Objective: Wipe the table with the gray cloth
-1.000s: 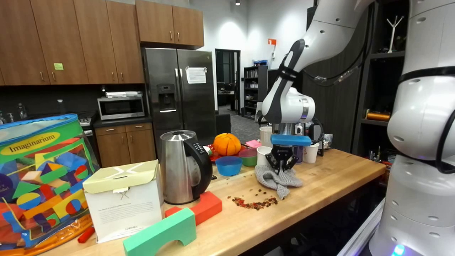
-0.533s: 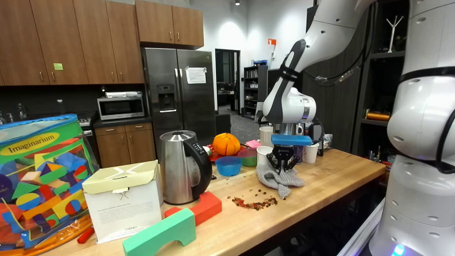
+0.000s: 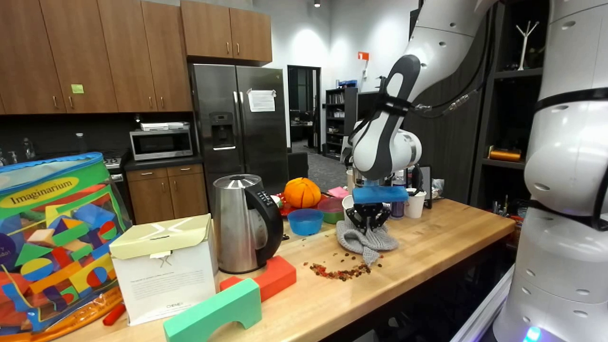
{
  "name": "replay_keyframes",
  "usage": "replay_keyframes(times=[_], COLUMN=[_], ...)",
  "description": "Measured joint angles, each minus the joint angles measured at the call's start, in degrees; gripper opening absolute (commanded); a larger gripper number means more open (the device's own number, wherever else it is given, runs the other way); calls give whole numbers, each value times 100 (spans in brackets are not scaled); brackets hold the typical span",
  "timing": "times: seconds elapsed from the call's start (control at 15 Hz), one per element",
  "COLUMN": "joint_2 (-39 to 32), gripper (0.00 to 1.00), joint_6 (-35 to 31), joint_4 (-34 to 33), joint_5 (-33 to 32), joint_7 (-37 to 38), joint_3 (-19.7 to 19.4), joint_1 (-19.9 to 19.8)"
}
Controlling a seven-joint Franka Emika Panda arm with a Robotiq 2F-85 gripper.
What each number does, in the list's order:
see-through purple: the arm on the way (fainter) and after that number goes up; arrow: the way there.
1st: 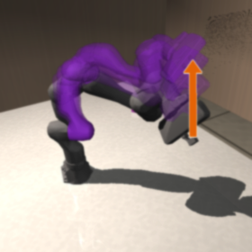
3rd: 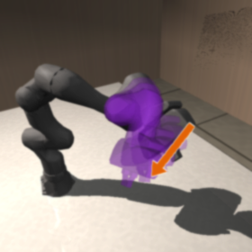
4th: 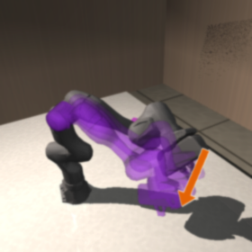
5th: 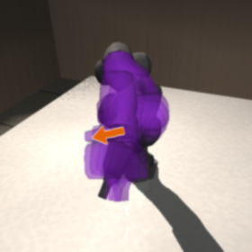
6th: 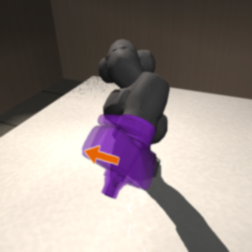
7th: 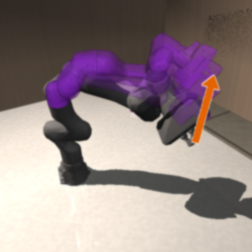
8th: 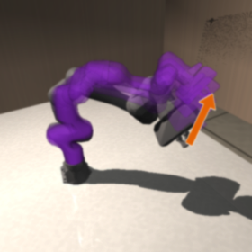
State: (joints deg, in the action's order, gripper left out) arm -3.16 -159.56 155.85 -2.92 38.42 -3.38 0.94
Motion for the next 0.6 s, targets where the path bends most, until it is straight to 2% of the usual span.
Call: replay_keyframes(times=[0.27, 0.6], joint_2=[-15, -42], gripper=[3, 3], joint_6=[-126, -90], joint_4=[7, -51], joint_5=[-850, -1565], joint_7=[752, 1368], joint_3=[130, 374], joint_1=[283, 589])
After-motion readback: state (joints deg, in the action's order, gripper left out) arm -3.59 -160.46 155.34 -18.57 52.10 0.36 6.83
